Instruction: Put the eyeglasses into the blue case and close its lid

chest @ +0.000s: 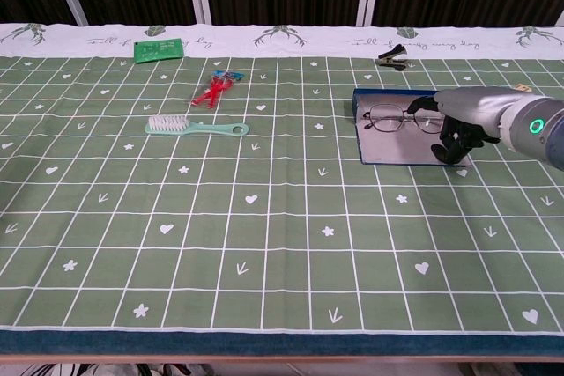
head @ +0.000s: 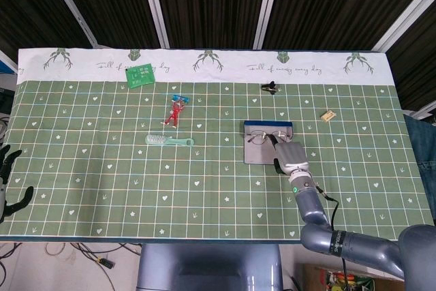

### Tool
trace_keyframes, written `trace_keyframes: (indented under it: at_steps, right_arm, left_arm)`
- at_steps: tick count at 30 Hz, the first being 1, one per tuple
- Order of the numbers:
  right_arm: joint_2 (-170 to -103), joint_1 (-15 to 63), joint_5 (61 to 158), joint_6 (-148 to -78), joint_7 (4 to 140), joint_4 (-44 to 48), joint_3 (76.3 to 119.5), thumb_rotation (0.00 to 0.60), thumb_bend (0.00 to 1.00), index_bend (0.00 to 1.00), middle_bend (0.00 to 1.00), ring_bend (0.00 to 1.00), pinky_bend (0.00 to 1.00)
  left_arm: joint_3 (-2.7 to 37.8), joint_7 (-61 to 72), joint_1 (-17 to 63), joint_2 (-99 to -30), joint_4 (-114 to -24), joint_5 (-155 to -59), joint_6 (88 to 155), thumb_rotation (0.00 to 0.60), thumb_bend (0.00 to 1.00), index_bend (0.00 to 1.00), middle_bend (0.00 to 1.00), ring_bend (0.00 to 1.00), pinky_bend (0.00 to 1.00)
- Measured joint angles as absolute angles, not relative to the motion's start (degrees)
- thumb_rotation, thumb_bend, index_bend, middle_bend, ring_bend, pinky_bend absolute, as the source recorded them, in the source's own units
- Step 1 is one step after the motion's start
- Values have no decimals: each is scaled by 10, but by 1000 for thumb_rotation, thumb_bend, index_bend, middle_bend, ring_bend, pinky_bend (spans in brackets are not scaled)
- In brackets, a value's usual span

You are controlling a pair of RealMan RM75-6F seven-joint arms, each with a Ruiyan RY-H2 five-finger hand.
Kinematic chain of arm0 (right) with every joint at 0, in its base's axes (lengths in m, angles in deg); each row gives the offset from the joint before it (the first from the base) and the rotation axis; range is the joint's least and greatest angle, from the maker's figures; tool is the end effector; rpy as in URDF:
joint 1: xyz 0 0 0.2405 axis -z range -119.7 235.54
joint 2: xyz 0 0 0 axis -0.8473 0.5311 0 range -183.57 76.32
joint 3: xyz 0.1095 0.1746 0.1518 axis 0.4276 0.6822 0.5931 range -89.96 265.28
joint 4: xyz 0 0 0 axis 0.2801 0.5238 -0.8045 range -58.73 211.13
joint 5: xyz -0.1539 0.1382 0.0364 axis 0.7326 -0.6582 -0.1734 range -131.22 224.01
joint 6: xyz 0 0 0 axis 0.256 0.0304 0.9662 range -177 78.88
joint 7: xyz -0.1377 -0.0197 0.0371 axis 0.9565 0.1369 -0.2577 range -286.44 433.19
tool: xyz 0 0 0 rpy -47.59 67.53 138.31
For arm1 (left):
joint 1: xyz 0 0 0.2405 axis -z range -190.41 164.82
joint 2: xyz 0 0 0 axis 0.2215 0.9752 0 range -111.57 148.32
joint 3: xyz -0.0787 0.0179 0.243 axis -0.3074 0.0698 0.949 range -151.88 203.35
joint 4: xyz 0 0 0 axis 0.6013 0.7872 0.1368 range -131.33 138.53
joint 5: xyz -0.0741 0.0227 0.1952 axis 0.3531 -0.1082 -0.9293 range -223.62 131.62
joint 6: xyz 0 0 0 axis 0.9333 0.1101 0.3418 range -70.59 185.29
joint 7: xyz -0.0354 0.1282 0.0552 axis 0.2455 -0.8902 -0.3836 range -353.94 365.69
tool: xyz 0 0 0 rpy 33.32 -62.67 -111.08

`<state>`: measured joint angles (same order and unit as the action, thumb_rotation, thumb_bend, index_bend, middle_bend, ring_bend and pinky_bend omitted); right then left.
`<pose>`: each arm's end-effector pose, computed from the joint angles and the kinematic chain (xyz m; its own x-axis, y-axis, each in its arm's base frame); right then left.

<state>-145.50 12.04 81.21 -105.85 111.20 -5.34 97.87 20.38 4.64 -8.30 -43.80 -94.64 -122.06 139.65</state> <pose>-0.1868 -0.3589 -0.0270 0.4934 -0.3856 0.7796 -0.8604 -0.0851 0.5025 -0.3158 0.1849 0.1678 0.3277 0.0177 0.9446 0.9327 0.1534 -0.3264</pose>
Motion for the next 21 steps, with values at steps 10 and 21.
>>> trace_keyframes:
  at_steps: [10,21]
  right_arm:
    - [-1458,118,809,-1058,1113,-49,977,600,623,103,797,830,854]
    - [-1461,114,799,-1055,1119,-40,977,600,623,103,797,831,854]
  left_arm:
    - [204,47,-83,-438,-946,-1220,1396,600,354,108,0,0,0]
    - [204,47,-83,-437,-947,-1220,1396,600,354,108,0,0,0]
